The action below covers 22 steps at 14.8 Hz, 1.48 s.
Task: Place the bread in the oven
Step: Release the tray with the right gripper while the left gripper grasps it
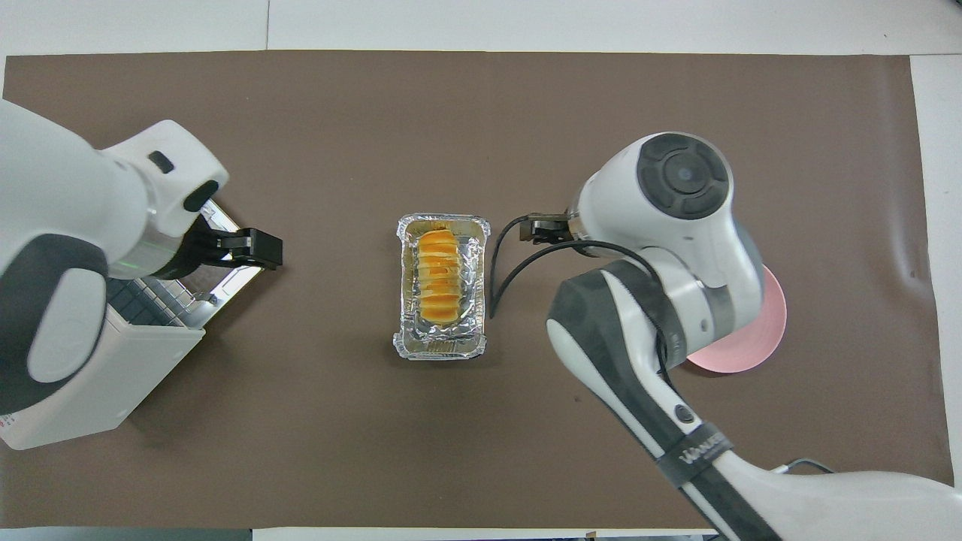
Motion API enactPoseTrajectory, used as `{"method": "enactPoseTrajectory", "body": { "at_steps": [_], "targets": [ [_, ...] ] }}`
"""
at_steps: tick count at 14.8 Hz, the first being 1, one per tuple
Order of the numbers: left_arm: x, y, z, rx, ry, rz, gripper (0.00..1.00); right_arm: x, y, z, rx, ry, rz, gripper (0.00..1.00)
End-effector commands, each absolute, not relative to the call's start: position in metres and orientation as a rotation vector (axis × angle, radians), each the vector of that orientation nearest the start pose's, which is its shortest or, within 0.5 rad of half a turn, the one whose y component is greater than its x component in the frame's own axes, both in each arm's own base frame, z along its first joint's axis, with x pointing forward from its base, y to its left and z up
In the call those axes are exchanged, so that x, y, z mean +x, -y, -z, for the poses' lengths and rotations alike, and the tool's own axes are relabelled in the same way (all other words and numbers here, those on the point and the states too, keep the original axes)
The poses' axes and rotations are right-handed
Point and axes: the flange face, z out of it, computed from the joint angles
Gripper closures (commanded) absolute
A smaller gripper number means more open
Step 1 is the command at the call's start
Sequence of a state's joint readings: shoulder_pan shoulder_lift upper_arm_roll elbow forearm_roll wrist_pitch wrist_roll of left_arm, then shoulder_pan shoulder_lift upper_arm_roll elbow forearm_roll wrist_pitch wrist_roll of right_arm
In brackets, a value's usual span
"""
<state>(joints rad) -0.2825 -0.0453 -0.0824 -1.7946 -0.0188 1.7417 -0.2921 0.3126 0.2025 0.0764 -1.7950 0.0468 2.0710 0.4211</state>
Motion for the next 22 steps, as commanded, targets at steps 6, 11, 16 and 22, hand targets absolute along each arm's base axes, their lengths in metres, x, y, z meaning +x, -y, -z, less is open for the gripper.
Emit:
{"method": "enactPoseTrajectory", "body": {
  "at_steps": [6, 11, 16, 22],
  "targets": [
    [0.494, 0.382, -0.429, -3.199, -0.157, 0.037, 0.0, 0.581, -0.064, -0.515, -3.09, 0.326, 0.053, 0.0],
    [0.47, 0.428, -0.382, -3.183, -0.184, -0.005, 0.0, 0.536, -0.012, -0.578, -3.109, 0.37, -0.006, 0.0],
    [0.46, 0.453, -0.342, -3.166, -0.146, -0.032, 0.14, 0.511, 0.022, -0.59, -3.119, 0.277, -0.189, 0.0],
    [0.459, 0.453, -0.328, -3.157, -0.144, -0.048, 0.73, 0.511, 0.034, -0.633, -3.151, 0.251, -0.185, 0.0]
  ]
}}
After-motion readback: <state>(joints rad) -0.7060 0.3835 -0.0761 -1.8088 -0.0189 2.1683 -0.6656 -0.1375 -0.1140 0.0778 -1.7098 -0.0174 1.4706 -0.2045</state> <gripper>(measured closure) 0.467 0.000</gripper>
